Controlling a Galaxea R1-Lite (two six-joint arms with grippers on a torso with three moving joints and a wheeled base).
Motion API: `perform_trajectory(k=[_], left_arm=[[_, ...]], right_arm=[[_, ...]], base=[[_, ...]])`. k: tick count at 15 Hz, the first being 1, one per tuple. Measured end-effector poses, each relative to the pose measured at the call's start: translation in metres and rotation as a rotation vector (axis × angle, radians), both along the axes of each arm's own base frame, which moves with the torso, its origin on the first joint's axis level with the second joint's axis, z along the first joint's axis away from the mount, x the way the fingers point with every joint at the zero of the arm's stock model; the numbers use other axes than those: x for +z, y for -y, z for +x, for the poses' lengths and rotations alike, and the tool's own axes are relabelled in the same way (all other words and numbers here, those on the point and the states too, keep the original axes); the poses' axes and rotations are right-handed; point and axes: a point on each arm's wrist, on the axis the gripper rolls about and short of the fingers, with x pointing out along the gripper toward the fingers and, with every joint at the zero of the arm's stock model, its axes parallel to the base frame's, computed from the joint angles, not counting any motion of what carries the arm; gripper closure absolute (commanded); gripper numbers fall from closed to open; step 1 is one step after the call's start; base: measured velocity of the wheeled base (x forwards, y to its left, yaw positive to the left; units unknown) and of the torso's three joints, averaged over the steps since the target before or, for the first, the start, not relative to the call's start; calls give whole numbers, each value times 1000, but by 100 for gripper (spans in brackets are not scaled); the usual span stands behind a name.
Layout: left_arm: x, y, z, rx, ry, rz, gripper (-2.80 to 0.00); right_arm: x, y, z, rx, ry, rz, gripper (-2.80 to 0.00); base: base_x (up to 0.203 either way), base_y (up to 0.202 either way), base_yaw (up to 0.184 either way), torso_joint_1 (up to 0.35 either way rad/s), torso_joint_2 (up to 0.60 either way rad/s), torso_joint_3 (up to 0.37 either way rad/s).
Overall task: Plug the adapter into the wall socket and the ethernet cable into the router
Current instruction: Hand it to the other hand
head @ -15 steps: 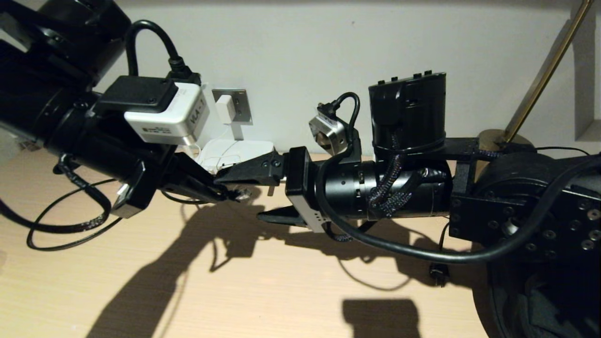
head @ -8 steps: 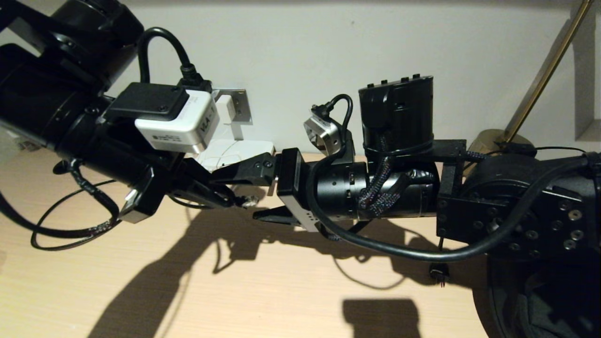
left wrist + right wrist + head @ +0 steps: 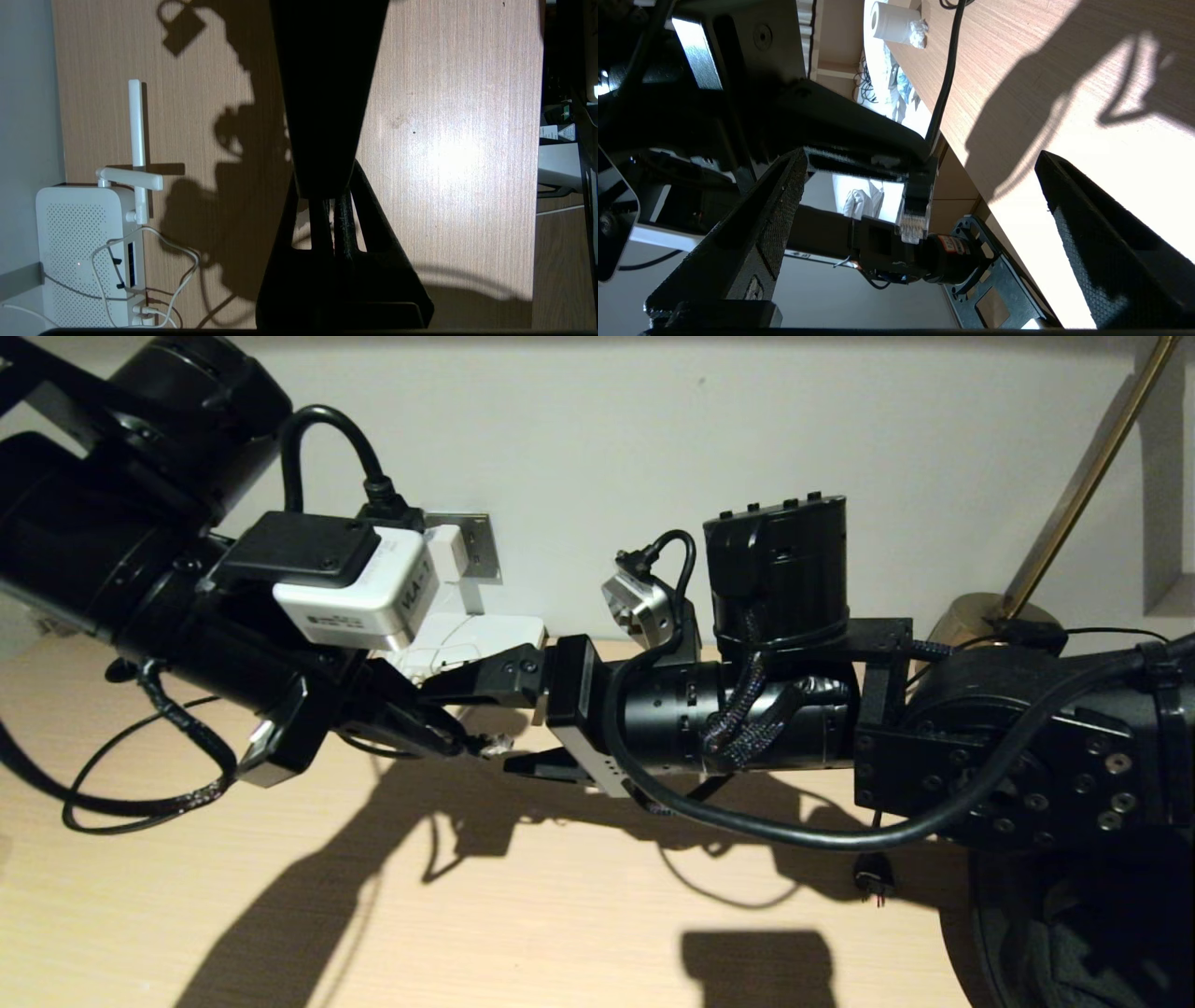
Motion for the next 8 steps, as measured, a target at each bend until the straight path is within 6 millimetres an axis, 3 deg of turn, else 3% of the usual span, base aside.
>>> perform_trajectory(k=[2,3,8], left_arm=[[-2,-1,1,6,-6,3,0],[-2,-1,1,8,-7,3,0],[-2,-2,3,15,-6,1,0]], right_arm=[[0,0,0,-1,-2,-1,-280],[-1,1,0,-1,-4,-3,0],[0,2,-2,1,-5,-2,0]], base=[[0,0,0,0,0,0],[0,0,0,0,0,0],[0,0,0,0,0,0]])
